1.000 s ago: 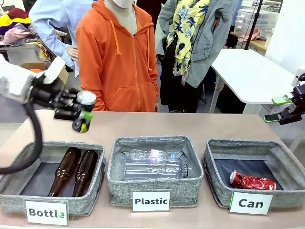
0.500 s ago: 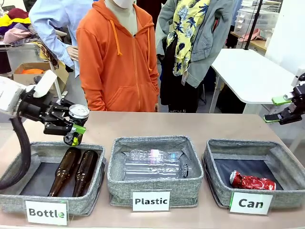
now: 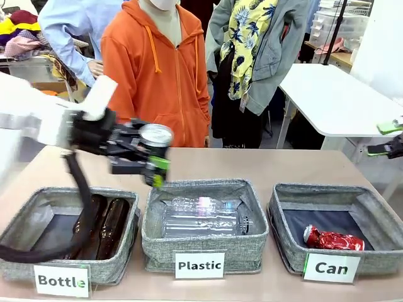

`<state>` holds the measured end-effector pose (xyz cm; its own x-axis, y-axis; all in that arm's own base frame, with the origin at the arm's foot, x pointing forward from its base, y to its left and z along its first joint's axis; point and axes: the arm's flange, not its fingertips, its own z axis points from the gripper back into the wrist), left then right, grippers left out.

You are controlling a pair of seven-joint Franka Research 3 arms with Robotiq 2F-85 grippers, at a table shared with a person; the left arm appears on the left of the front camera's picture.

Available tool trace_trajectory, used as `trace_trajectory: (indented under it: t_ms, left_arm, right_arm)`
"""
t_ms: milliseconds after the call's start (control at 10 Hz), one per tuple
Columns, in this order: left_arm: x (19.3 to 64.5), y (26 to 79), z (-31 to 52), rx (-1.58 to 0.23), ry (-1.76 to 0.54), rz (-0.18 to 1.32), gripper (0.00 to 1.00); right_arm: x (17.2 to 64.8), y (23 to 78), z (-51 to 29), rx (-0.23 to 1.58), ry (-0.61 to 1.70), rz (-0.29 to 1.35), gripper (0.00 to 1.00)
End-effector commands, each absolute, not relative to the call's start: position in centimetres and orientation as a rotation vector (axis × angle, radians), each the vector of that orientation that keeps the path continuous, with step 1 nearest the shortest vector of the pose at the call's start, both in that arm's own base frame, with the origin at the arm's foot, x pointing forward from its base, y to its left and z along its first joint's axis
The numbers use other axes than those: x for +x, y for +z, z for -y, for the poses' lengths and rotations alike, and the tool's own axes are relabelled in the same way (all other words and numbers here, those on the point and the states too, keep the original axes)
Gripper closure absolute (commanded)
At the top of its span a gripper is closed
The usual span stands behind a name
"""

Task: Sort the can waste into the basket.
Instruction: Pick up the can waste from the table and place it in the right Fabric basket.

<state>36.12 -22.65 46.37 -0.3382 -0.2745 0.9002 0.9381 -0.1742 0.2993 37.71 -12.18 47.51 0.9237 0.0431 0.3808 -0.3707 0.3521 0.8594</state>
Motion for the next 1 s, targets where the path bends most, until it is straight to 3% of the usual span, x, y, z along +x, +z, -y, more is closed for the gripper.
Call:
trace_trajectory:
  t_ms: [0, 300, 500, 700, 900]
  left_arm:
    - [34.9, 48.5, 33.0, -0.817, -1.844, 1.043, 0.64]
    - [34.3, 49.5, 48.3, -0.583, -2.017, 0.905, 0.64]
    - [34.4, 49.9, 58.3, -0.576, -2.158, 0.766, 0.64]
    - [36.9, 48.6, 64.9, -0.589, -2.147, 0.626, 0.64]
    - [39.4, 47.6, 68.8, -0.535, -2.068, 0.625, 0.64]
  right_arm:
    - [33.9, 48.5, 16.1, 1.029, 0.183, 0.344, 0.00]
    - [27.7, 48.3, 21.8, 0.936, 0.069, 0.447, 0.00]
    - [25.2, 47.0, 23.6, 0.963, 0.067, 0.493, 0.00]
    - [26.8, 48.6, 23.4, 0.943, 0.084, 0.433, 0.00]
    - [26.8, 48.6, 23.4, 0.943, 0.084, 0.433, 0.00]
